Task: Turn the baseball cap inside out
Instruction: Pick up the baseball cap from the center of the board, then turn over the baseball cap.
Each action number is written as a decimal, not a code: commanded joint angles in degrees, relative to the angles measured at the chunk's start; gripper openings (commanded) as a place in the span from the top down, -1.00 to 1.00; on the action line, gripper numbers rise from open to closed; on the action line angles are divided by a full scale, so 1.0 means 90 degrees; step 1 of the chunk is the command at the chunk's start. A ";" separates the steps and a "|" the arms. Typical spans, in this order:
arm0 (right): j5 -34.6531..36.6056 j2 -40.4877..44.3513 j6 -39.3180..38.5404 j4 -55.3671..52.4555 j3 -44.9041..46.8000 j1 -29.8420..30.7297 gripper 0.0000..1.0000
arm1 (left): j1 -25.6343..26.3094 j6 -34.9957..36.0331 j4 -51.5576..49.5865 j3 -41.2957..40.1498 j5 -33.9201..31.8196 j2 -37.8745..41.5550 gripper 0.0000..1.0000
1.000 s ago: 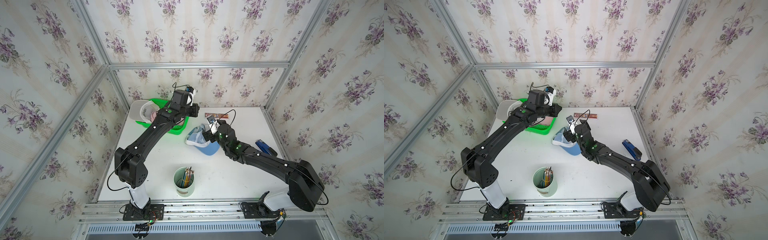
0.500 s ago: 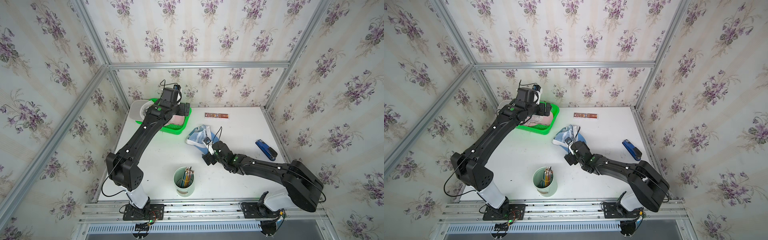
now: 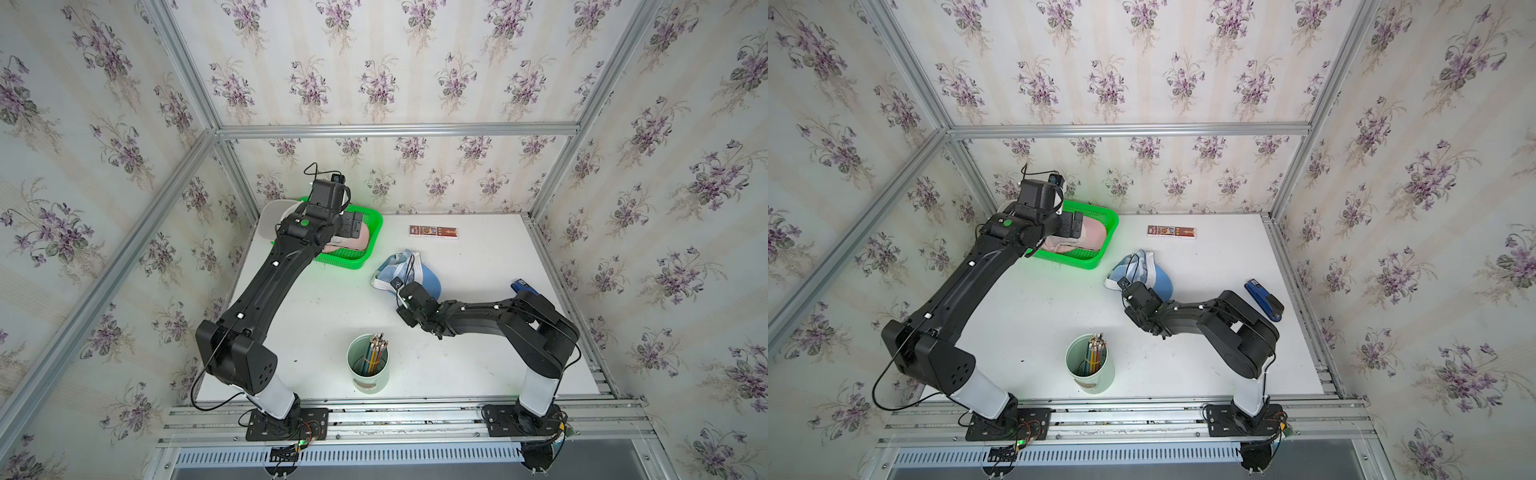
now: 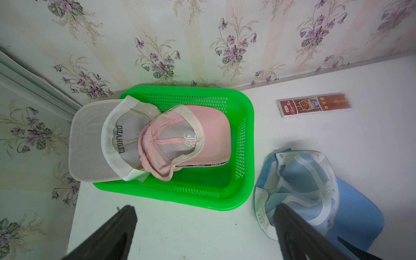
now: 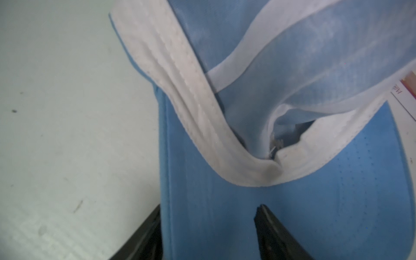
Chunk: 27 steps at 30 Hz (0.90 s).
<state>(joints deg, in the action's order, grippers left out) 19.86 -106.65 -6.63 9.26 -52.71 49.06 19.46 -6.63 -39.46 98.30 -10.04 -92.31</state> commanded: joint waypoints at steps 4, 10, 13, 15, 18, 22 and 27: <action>0.0132 -0.0010 -0.0038 -0.0175 -0.0283 -0.0137 1.00 | 0.0005 0.0158 0.0061 -0.0168 0.0131 0.0253 -0.95; -0.1339 0.1516 0.0318 -0.1385 -0.0436 -0.0414 1.00 | 0.0379 0.1099 0.0205 -0.0665 0.1788 0.0585 -0.79; -0.3939 0.2447 0.0841 -0.1923 -0.0455 -0.1613 1.00 | 0.1043 0.2454 0.0825 -0.1467 0.2208 0.0888 -0.80; -0.5236 0.2794 0.1045 -0.1992 -0.0373 -0.2422 1.00 | 0.1109 0.2915 0.1180 -0.1958 0.2669 0.1065 -0.80; -0.6082 0.2991 0.1247 -0.2270 -0.0472 -0.2829 1.00 | 0.1091 0.3292 0.1824 -0.2725 0.2737 0.1417 -0.85; -0.7082 0.2996 0.1619 -0.2523 -0.0513 -0.3190 1.00 | 0.1090 0.2976 0.2442 -0.3045 0.2936 0.1440 -0.85; -0.7853 0.3362 0.1909 -0.2345 -0.0137 -0.3283 1.00 | 0.1091 0.2779 0.2777 -0.2857 0.3020 0.0689 -0.85</action>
<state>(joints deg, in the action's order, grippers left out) -41.93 -77.73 7.97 -12.21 -54.85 19.55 29.32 18.94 -18.65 71.77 15.70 -84.12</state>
